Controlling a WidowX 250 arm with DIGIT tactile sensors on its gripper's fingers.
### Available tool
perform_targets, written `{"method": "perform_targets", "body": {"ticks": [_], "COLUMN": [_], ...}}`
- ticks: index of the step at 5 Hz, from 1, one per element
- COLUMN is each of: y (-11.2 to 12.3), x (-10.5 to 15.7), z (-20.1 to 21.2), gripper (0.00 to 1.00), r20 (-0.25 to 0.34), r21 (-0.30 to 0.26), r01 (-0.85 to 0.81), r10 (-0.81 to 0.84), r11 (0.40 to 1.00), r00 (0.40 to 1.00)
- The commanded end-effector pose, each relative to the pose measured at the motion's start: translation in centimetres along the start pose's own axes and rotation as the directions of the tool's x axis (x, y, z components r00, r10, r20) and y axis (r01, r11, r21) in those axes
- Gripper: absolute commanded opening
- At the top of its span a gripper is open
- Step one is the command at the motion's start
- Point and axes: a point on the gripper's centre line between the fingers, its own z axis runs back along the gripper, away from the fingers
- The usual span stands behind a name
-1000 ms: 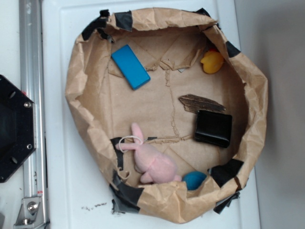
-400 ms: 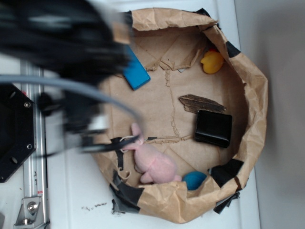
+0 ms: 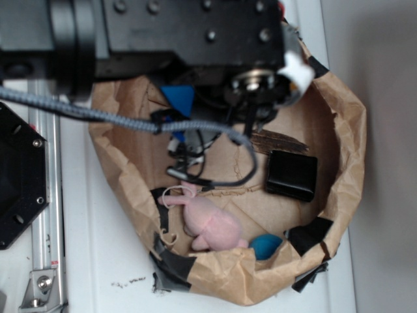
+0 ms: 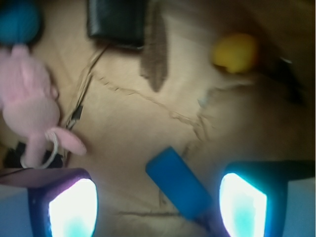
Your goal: Grab the blue block.
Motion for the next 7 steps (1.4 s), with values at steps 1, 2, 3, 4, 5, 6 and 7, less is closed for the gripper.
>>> {"method": "perform_targets", "body": {"ticks": [1, 2, 3, 4, 5, 6, 7], "y": [-1.8, 0.1, 0.9, 1.4, 1.7, 1.9, 1.6], "x": [-2.8, -4.3, -3.9, -3.8, -3.3, -3.2, -2.1], "z": [-1.8, -3.3, -4.2, -4.6, -6.1, -7.1, -7.5], "gripper": [1.0, 1.0, 1.0, 1.0, 1.0, 1.0, 1.0], "r20": [0.07, 0.021, -0.014, -0.019, -0.056, -0.078, -0.047], "r21": [0.044, 0.035, 0.047, 0.081, 0.059, 0.074, 0.061], "r01": [0.329, 0.323, 0.329, 0.316, 0.324, 0.317, 0.319], "r10": [-0.331, -0.324, -0.329, -0.315, -0.321, -0.311, -0.317], "r11": [0.943, 0.946, 0.943, 0.945, 0.944, 0.946, 0.946], "r00": [0.941, 0.946, 0.944, 0.949, 0.945, 0.947, 0.947]}}
